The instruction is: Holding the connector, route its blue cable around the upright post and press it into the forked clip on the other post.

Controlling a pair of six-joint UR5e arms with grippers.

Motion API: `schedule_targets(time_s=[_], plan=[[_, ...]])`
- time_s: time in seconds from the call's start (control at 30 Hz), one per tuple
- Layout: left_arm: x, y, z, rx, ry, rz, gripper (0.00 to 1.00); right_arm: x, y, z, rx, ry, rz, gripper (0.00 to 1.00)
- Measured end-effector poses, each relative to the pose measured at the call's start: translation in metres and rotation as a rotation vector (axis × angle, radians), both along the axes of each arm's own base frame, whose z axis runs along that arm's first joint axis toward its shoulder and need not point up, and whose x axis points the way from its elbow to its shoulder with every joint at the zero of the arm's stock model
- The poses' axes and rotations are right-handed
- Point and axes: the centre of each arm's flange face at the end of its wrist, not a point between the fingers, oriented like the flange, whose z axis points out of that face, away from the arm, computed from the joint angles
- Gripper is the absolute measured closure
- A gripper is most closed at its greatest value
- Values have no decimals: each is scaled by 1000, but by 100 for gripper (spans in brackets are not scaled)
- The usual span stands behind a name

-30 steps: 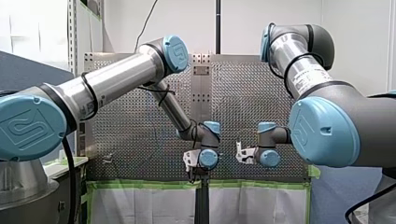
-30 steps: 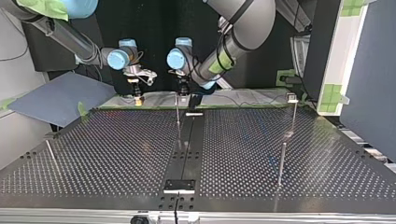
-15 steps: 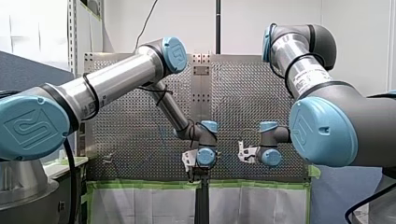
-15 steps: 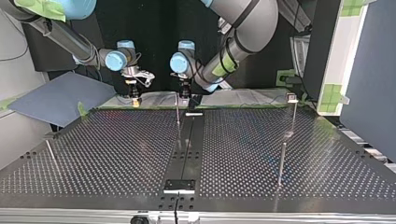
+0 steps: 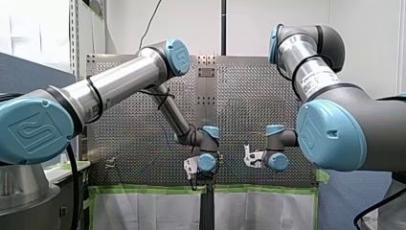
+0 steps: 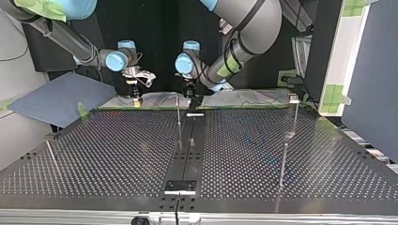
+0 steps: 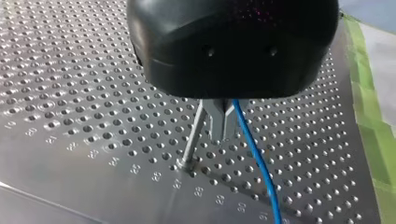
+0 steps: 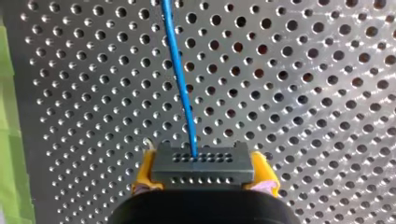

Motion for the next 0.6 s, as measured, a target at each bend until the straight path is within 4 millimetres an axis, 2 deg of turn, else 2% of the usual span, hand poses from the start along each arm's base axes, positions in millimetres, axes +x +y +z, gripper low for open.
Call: schedule_targets(time_s=[0.3,0.6], plan=[[4,4,-4,-18,6,-13,96,-2,1,-4,9,14,-16,88],[10,9,-9,-41,5,-13,96,-10,-2,-19,33,43,-66,88]])
